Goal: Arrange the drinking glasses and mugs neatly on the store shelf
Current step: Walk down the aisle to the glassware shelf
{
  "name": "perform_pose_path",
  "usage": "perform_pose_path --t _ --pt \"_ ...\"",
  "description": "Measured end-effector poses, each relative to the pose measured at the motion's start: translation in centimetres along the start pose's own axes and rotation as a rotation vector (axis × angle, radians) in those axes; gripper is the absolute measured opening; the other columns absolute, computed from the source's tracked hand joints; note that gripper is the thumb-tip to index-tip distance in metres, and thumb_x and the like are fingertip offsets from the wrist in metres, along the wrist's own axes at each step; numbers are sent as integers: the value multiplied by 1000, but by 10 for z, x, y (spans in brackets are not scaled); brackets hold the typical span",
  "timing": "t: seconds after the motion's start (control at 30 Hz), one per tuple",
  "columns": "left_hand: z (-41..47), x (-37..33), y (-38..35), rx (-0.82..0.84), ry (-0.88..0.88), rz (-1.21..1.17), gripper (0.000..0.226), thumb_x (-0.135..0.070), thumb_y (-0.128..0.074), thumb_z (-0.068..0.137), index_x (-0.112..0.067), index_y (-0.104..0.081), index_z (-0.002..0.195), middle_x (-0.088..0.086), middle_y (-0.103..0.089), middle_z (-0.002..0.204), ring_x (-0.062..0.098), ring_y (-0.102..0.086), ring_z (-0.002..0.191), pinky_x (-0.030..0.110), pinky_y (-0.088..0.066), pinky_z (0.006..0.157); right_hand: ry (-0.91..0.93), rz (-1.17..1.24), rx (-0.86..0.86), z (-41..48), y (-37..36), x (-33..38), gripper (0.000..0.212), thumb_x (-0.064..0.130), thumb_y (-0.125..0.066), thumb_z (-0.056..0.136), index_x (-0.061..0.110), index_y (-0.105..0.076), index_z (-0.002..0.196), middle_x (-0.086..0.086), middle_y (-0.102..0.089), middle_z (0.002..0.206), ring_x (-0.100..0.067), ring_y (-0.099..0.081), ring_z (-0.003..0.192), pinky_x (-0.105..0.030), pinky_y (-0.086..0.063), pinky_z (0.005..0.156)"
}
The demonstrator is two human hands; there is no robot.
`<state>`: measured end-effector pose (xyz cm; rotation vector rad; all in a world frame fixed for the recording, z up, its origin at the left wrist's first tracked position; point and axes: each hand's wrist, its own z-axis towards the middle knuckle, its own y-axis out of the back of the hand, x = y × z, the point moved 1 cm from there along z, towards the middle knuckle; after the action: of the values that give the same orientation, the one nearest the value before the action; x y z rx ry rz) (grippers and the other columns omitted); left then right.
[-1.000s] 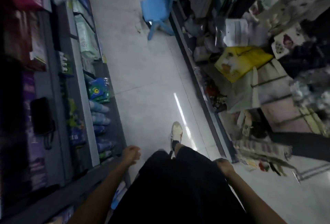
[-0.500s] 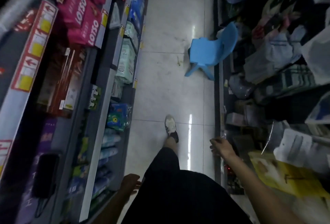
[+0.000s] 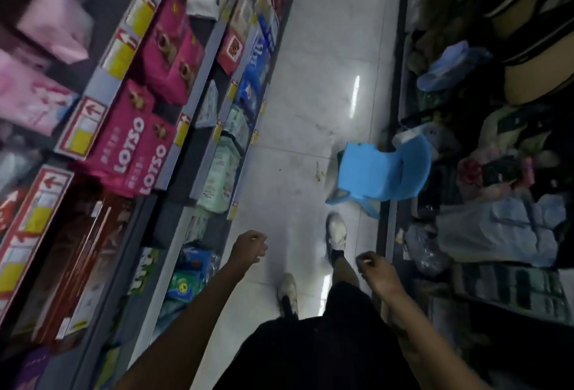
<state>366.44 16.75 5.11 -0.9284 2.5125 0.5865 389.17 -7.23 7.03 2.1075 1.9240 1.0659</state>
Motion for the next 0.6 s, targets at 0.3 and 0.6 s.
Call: perform_pose_path --t 0.3,0.6 --pt "-18 -206 6 -299 -384 -103 18 -14 -53 107 -23 -68 108 5 -72 84 7 -63 62 14 -45 55 627 -150 93 89 110 288 17 26 -59 102 23 -71 113 5 -73 97 -15 -68 92 -29 -52 82" --pt "-126 -379 142 -797 -829 3 16 -19 -52 107 -28 -58 95 -8 -63 78 12 -60 67 31 -47 62 1326 -86 322 10 154 572 12 32 -60 103 41 -68 104 20 -72 95 4 -67 90 -16 -54 78"
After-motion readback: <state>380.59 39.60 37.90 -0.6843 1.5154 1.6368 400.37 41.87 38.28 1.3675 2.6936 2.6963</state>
